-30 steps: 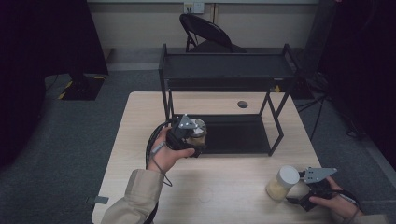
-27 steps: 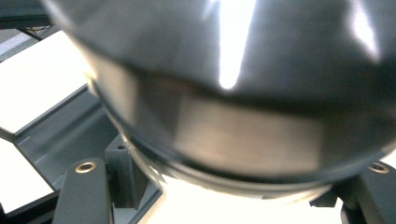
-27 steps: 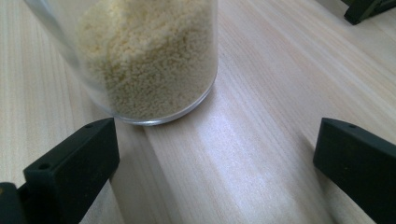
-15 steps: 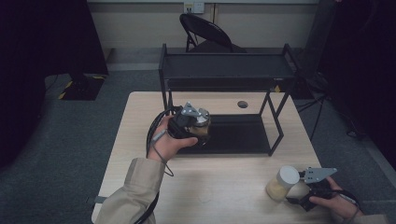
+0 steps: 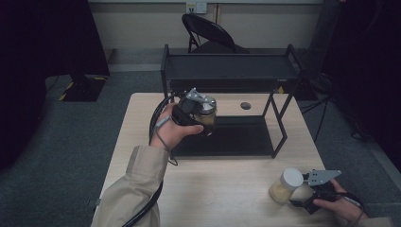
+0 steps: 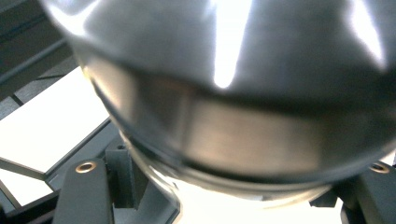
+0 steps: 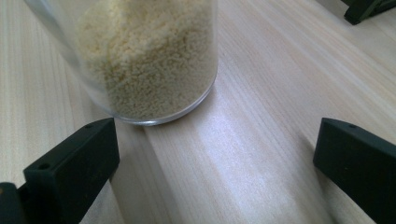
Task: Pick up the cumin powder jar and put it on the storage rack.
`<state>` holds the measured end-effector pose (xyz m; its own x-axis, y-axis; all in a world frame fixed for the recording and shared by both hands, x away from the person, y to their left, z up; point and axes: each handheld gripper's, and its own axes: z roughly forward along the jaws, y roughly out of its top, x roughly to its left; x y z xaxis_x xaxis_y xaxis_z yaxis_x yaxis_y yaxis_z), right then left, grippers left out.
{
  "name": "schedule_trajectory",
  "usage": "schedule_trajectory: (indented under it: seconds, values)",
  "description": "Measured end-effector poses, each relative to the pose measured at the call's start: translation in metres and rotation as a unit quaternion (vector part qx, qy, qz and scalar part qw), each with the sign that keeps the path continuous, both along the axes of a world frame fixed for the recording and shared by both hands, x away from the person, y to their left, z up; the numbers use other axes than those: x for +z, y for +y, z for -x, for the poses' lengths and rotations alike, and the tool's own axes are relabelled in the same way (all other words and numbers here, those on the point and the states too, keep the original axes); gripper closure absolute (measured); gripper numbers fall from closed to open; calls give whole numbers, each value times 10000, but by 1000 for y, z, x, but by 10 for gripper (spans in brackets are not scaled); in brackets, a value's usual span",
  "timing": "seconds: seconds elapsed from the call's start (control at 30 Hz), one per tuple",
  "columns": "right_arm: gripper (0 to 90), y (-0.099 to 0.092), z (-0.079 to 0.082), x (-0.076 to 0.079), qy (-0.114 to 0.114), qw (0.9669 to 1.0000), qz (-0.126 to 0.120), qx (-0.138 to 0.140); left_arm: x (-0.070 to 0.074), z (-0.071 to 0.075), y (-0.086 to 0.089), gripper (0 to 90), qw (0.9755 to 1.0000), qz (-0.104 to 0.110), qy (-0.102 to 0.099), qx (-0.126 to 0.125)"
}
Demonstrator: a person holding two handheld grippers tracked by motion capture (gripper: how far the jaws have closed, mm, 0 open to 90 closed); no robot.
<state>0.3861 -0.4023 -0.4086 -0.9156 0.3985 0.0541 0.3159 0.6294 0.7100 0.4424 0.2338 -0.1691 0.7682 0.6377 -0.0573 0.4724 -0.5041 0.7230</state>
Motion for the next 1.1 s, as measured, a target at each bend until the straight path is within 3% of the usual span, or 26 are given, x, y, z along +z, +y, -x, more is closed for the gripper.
schedule_trajectory:
  seconds: [0.4, 0.5, 0.6, 0.73, 0.87, 1.1]
  values:
    - [0, 0, 0, 0, 2, 10000, 6, 5, 30, -10, -3, 313, 9998, 117, -96, 111]
    - [0, 0, 0, 0, 2, 10000, 6, 4, 40, -13, -6, 312, 9998, 28, -116, 136]
    - [0, 0, 0, 0, 2, 10000, 6, 4, 46, -16, -6, 312, 9998, 114, -123, 143]
    - [0, 0, 0, 0, 1, 10000, 5, 5, 56, -19, -11, 312, 9998, 42, -153, 126]
    - [0, 0, 0, 0, 1, 10000, 6, 5, 62, -25, -12, 312, 9997, 169, -101, 143]
    - [0, 0, 0, 0, 1, 10000, 5, 5, 74, -30, -19, 312, 9996, 172, -135, 167]
